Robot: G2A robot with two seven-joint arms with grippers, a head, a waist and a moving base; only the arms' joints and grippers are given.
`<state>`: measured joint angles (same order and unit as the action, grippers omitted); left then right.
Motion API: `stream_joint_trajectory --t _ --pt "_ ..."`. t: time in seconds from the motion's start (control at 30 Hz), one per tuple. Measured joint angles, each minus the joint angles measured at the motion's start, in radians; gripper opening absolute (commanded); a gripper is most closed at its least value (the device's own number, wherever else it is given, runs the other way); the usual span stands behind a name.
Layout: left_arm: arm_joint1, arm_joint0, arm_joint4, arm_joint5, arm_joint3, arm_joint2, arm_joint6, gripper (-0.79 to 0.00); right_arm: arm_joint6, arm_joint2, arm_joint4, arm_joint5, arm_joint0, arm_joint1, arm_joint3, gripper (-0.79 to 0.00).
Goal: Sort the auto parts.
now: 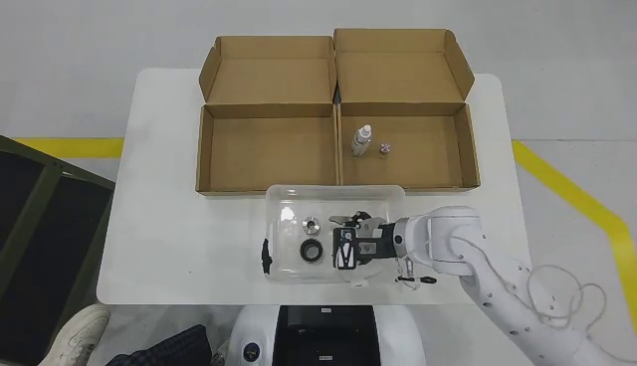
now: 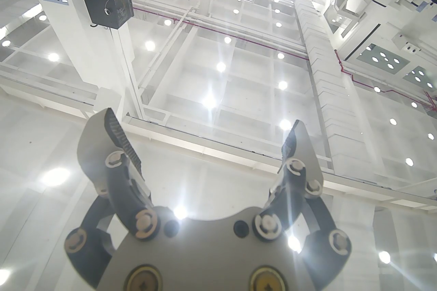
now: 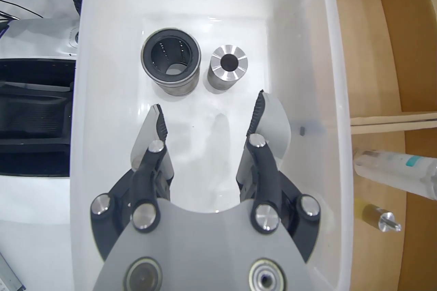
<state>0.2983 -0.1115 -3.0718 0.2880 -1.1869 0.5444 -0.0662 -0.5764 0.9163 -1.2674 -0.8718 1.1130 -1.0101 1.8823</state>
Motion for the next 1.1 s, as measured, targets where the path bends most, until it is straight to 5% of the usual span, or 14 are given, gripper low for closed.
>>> stream_joint_trajectory --t 0.53,1.1 --pt "0.000 0.000 0.000 0.000 0.000 0.000 0.000 0.000 0.020 -0.107 0.047 -0.042 -0.080 -0.030 -0.109 -0.394" --pt "0.000 0.000 0.000 0.000 0.000 0.000 0.000 0.000 0.051 -0.194 0.070 -0.059 -0.158 -0.065 -0.173 -0.351"
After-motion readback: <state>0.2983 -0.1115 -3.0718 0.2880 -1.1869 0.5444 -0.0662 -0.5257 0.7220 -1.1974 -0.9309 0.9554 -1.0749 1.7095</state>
